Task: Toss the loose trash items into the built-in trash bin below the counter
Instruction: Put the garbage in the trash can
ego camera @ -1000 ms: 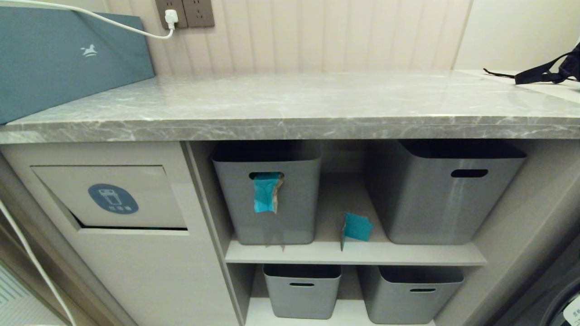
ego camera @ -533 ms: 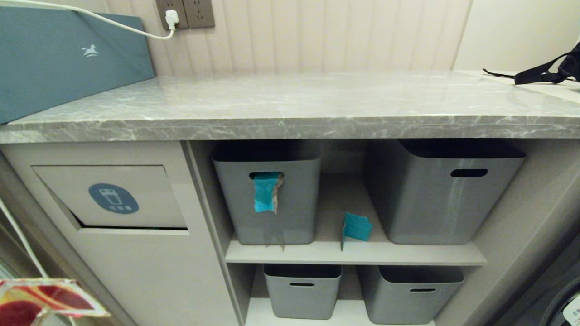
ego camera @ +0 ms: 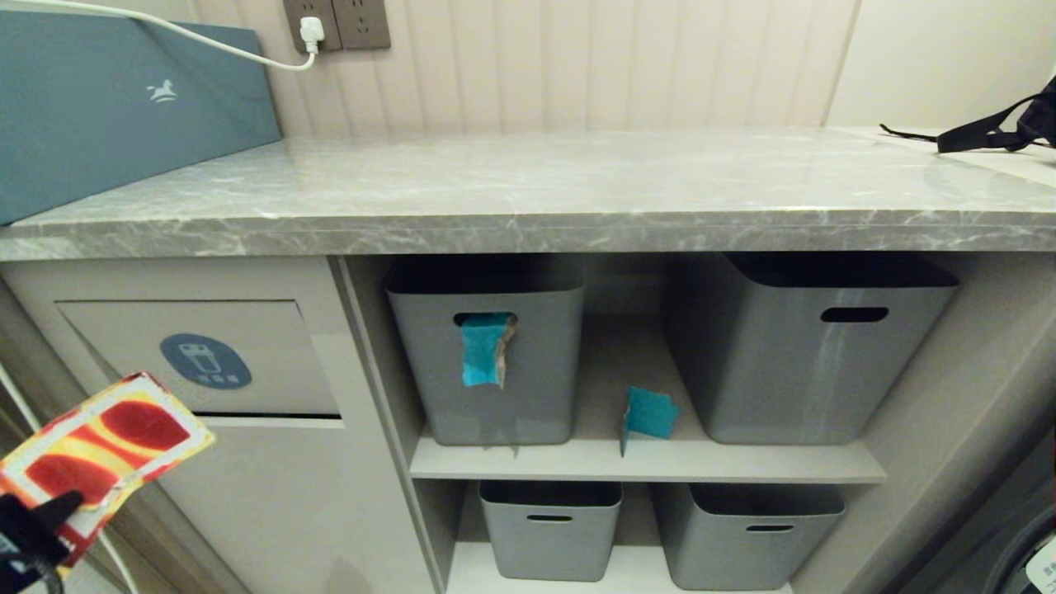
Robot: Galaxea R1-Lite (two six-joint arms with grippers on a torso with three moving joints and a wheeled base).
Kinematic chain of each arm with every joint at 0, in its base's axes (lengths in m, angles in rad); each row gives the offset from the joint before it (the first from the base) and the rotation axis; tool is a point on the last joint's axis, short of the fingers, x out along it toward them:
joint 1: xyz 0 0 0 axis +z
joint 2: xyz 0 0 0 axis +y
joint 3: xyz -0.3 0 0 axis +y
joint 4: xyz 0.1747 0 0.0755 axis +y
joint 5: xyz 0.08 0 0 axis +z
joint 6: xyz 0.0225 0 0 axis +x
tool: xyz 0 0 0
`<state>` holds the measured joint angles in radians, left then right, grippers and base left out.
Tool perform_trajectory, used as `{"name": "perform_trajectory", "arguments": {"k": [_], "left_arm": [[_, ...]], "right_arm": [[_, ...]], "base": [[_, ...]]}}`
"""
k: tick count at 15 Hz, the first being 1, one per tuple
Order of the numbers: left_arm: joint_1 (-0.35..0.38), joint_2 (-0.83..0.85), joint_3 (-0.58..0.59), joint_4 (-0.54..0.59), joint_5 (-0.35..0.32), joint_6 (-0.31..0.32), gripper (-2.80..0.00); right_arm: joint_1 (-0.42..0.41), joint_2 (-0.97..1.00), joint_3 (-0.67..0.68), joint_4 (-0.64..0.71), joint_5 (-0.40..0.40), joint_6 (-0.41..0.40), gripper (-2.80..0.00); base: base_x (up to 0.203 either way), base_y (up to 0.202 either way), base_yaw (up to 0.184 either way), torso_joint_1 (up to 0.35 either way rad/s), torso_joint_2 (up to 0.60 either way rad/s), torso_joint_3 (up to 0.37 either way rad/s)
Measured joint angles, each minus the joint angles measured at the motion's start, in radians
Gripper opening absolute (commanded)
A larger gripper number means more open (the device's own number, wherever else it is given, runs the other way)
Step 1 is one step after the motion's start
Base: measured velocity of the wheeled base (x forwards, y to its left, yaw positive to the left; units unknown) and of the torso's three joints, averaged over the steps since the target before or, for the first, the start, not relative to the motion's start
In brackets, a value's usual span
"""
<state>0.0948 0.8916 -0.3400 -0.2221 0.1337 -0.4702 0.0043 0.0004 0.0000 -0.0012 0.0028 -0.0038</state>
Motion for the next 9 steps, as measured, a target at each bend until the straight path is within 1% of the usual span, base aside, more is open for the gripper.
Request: {"name": "perform_trajectory", "arguments": {"k": [1,4,9], "left_arm": [[0.021,0.059,-0.008,-0.037,-0.027,-0.047,-2.8],[0.071,0.222,-0.02,-0.183,-0.134,-0.152,-2.8],[0.204,0.499,-0.03,-0.467,-0.38,-0.287,-2.8]], "right_arm": [[0.0,0.0,0.0,0.0,0.0,0.0,-2.8],[0.0,0.0,0.0,0.0,0.0,0.0,-2.8],[0.0,0.0,0.0,0.0,0.0,0.0,-2.8]], "base": [[0.0,0.0,0.0,0.0,0.0,0.0],[0.0,0.0,0.0,0.0,0.0,0.0],[0.0,0.0,0.0,0.0,0.0,0.0]]}}
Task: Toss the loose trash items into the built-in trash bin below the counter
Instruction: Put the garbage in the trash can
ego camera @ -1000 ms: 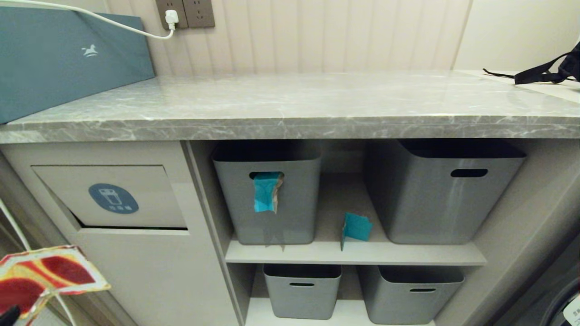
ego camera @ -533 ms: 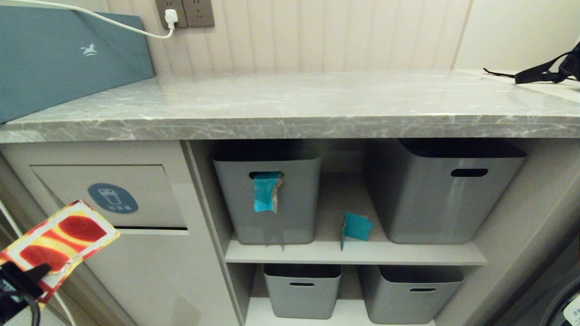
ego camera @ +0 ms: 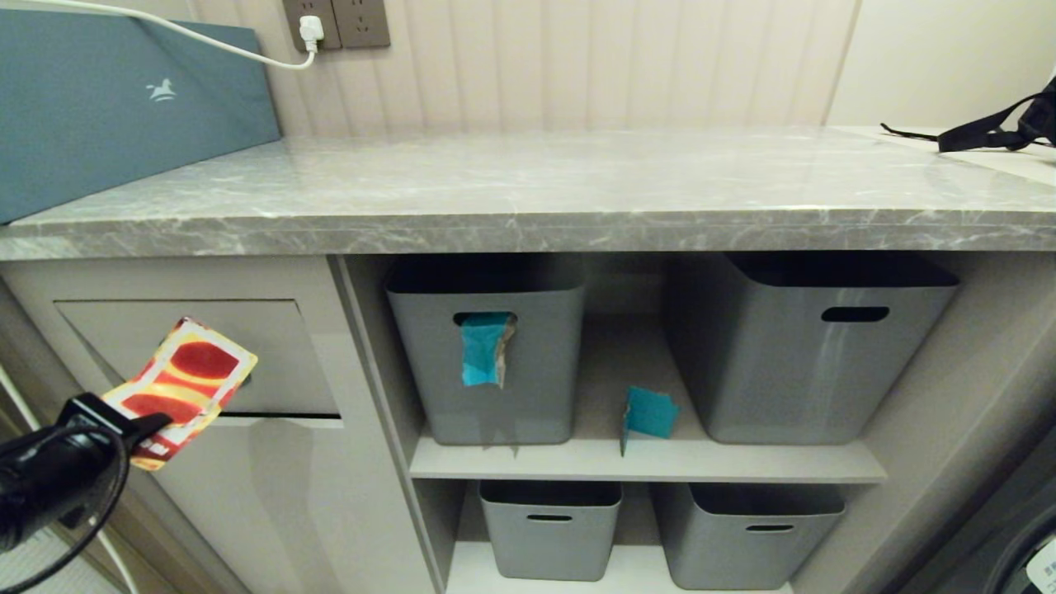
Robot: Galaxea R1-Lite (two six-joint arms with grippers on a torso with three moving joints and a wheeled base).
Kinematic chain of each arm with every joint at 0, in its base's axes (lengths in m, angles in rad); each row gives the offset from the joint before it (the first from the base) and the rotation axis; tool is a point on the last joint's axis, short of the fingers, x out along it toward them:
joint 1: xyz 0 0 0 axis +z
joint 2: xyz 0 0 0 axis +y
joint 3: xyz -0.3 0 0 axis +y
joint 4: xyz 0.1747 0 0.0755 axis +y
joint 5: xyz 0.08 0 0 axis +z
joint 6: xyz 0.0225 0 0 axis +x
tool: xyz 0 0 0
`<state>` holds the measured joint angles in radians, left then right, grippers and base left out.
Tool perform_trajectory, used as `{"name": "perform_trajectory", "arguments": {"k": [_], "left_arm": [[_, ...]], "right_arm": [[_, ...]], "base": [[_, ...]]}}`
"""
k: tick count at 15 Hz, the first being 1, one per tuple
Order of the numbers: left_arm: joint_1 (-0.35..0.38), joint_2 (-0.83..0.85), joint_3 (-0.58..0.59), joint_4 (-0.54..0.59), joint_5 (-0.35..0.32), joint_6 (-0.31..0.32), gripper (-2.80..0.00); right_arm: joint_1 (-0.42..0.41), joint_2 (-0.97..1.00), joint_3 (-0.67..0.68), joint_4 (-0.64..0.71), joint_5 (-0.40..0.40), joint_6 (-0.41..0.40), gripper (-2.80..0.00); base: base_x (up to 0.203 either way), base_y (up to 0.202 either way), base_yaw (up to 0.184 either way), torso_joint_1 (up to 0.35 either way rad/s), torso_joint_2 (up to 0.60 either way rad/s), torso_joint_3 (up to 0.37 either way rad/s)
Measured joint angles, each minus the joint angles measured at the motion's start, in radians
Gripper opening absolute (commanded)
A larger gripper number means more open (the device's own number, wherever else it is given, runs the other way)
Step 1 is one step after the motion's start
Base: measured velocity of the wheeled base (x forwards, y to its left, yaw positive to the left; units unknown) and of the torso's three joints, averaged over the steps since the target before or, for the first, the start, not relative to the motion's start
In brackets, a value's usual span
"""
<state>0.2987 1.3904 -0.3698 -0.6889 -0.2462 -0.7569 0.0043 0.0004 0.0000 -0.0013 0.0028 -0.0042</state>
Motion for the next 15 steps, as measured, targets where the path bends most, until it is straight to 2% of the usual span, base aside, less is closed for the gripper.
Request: {"name": "perform_trajectory", "arguments": {"k": [2,6,9,12,15], "left_arm": [[0.063,0.127,-0.022,-0.108,-0.09,-0.05,-2.8],[0.127,0.344,-0.169,-0.168,-0.152,-0.226,-2.8],[0.132,0.468,-0.256,-0.177,-0.17,-0.33,-2.8],[0.116,0.576,-0.341,-0.182,-0.172,-0.368,-2.8],[0.071,0.666,-0.449,-0.182,-0.171,-0.42,-2.8]], "right_arm": [[0.0,0.0,0.0,0.0,0.0,0.0,-2.8],[0.0,0.0,0.0,0.0,0.0,0.0,-2.8],[0.0,0.0,0.0,0.0,0.0,0.0,-2.8],[0.0,0.0,0.0,0.0,0.0,0.0,-2.8],[0.0,0.0,0.0,0.0,0.0,0.0,-2.8]], "base": [[0.0,0.0,0.0,0.0,0.0,0.0],[0.0,0.0,0.0,0.0,0.0,0.0],[0.0,0.0,0.0,0.0,0.0,0.0],[0.0,0.0,0.0,0.0,0.0,0.0],[0.0,0.0,0.0,0.0,0.0,0.0]]}}
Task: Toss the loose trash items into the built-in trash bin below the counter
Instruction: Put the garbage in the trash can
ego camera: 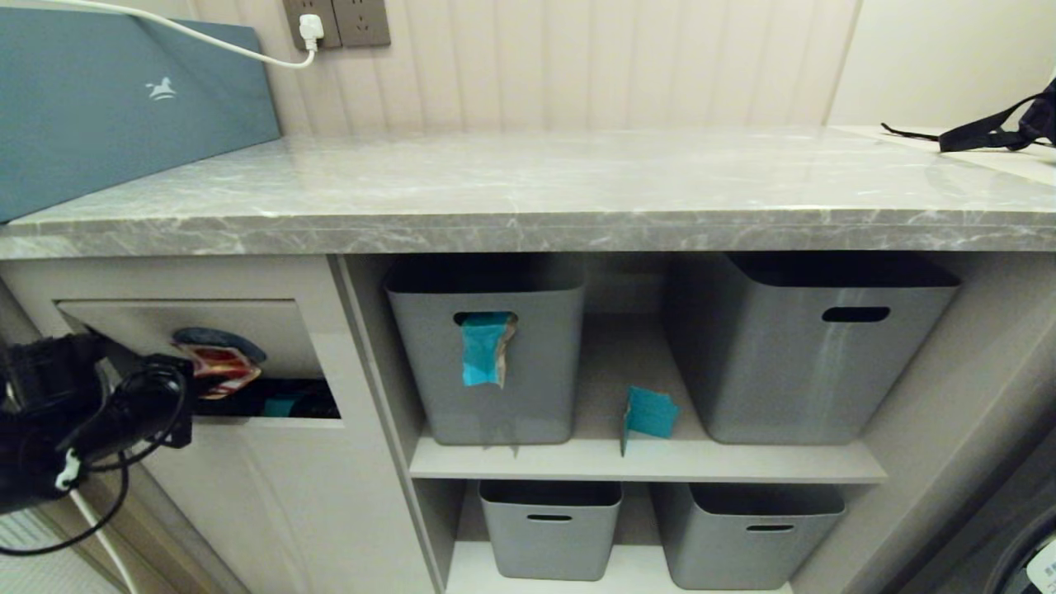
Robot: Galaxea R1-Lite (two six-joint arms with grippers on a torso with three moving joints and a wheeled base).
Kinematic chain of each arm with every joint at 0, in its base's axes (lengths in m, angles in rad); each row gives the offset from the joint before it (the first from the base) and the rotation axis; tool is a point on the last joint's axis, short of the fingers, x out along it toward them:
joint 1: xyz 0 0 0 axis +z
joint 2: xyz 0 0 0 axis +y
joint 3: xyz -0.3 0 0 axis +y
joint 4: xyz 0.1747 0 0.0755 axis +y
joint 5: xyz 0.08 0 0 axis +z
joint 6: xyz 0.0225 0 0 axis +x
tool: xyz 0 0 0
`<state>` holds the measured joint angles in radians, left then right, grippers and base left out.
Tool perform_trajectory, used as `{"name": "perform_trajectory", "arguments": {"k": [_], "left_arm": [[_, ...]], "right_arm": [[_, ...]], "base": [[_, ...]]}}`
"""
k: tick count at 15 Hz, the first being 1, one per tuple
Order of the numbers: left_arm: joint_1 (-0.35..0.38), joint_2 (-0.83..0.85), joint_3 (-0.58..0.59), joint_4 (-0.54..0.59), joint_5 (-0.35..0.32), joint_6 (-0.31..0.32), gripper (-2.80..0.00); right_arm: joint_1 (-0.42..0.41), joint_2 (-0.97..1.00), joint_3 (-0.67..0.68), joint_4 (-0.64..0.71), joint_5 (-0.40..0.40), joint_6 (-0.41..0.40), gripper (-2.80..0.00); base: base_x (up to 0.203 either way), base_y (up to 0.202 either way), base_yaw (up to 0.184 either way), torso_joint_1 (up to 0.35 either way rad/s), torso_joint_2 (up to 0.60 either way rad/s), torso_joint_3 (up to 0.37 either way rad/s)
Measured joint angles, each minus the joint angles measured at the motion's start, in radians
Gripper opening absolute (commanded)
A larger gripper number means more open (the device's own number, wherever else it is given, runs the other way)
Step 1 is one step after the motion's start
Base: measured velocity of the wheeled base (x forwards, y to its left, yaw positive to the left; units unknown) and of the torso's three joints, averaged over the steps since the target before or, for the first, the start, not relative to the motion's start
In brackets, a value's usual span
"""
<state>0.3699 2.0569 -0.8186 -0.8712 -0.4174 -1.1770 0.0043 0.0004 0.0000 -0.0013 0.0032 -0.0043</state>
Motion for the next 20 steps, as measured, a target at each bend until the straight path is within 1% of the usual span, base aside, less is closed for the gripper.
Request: {"name": "perform_trajectory", "arguments": {"k": [3,5,7,9,10,13,16,18,20], "left_arm": [[-0.066,0.061,-0.092,-0.001,0.008,-0.088,-2.8],[-0.112,0.097,-0.138,-0.001,0.036,-0.127,-2.8],[-0.14,0.122,-0.184,-0.002,0.059,-0.172,-2.8],[-0.154,0.137,-0.204,-0.003,0.065,-0.183,-2.8],[-0.156,0.143,-0.207,-0.003,0.075,-0.183,0.0],[-0.158,0.153,-0.209,-0.002,0.083,-0.183,0.0],[-0.158,0.147,-0.176,-0.003,0.091,-0.183,0.0],[-0.158,0.141,-0.159,-0.002,0.129,-0.183,0.0],[-0.156,0.128,-0.142,-0.003,0.14,-0.178,0.0]], "right_arm": [[0.0,0.0,0.0,0.0,0.0,0.0,-2.8],[0.0,0.0,0.0,0.0,0.0,0.0,-2.8],[0.0,0.0,0.0,0.0,0.0,0.0,-2.8],[0.0,0.0,0.0,0.0,0.0,0.0,-2.8],[0.0,0.0,0.0,0.0,0.0,0.0,-2.8],[0.0,0.0,0.0,0.0,0.0,0.0,-2.8],[0.0,0.0,0.0,0.0,0.0,0.0,-2.8],[0.0,0.0,0.0,0.0,0.0,0.0,-2.8],[0.0,0.0,0.0,0.0,0.0,0.0,-2.8]], "base": [[0.0,0.0,0.0,0.0,0.0,0.0],[0.0,0.0,0.0,0.0,0.0,0.0],[0.0,0.0,0.0,0.0,0.0,0.0],[0.0,0.0,0.0,0.0,0.0,0.0],[0.0,0.0,0.0,0.0,0.0,0.0],[0.0,0.0,0.0,0.0,0.0,0.0],[0.0,0.0,0.0,0.0,0.0,0.0],[0.0,0.0,0.0,0.0,0.0,0.0],[0.0,0.0,0.0,0.0,0.0,0.0]]}}
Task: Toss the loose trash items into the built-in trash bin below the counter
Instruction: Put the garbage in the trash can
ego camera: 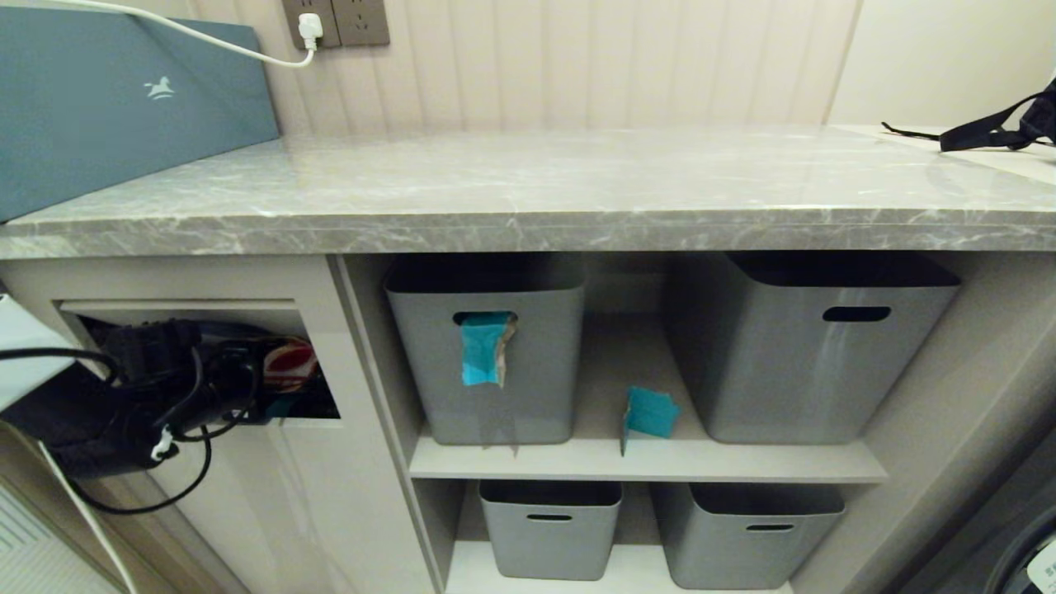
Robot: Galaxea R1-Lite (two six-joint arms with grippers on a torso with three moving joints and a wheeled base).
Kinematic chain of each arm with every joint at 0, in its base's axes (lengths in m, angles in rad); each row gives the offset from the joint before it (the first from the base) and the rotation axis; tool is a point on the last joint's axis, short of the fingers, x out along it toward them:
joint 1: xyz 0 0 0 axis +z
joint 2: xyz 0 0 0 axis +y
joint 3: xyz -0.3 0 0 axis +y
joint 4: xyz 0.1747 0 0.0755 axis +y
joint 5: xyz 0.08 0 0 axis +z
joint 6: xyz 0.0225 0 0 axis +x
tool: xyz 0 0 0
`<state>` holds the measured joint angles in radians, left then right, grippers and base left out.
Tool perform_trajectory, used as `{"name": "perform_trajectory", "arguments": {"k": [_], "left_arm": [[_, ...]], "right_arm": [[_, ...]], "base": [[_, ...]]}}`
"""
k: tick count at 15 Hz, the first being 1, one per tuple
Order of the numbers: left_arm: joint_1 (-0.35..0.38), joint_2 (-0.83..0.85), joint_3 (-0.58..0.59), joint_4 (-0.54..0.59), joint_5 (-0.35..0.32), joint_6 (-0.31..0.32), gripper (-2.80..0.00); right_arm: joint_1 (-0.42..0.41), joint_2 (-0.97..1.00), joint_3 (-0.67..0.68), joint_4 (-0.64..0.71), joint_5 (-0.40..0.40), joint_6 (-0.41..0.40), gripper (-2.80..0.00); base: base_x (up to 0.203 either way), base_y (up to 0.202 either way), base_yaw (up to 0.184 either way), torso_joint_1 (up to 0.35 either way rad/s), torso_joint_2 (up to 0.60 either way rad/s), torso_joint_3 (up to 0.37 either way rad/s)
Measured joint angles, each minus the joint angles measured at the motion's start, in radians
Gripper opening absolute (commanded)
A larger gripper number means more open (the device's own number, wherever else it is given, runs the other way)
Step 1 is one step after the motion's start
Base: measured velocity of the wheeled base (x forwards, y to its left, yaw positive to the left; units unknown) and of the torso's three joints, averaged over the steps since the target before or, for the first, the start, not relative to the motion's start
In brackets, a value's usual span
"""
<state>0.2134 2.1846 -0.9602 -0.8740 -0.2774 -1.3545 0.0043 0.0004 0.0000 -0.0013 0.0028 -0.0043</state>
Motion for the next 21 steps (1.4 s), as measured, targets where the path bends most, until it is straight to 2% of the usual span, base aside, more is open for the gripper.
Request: {"name": "perform_trajectory", "arguments": {"k": [5,7,14,17,19,21], "left_arm": [[0.022,-0.076,0.122,0.014,0.003,0.006,0.0],[0.033,-0.103,0.146,0.06,0.003,0.005,0.0],[0.037,-0.166,0.144,0.113,0.005,0.0,0.0],[0.037,-0.175,0.058,0.202,0.025,0.015,0.0],[0.036,-0.158,-0.03,0.299,0.072,0.083,0.0],[0.036,-0.125,-0.065,0.298,0.146,0.2,0.0]], "right_arm": [[0.0,0.0,0.0,0.0,0.0,0.0,-2.8],[0.0,0.0,0.0,0.0,0.0,0.0,-2.8],[0.0,0.0,0.0,0.0,0.0,0.0,-2.8],[0.0,0.0,0.0,0.0,0.0,0.0,-2.8],[0.0,0.0,0.0,0.0,0.0,0.0,-2.8],[0.0,0.0,0.0,0.0,0.0,0.0,-2.8]], "base": [[0.0,0.0,0.0,0.0,0.0,0.0],[0.0,0.0,0.0,0.0,0.0,0.0],[0.0,0.0,0.0,0.0,0.0,0.0],[0.0,0.0,0.0,0.0,0.0,0.0],[0.0,0.0,0.0,0.0,0.0,0.0],[0.0,0.0,0.0,0.0,0.0,0.0]]}}
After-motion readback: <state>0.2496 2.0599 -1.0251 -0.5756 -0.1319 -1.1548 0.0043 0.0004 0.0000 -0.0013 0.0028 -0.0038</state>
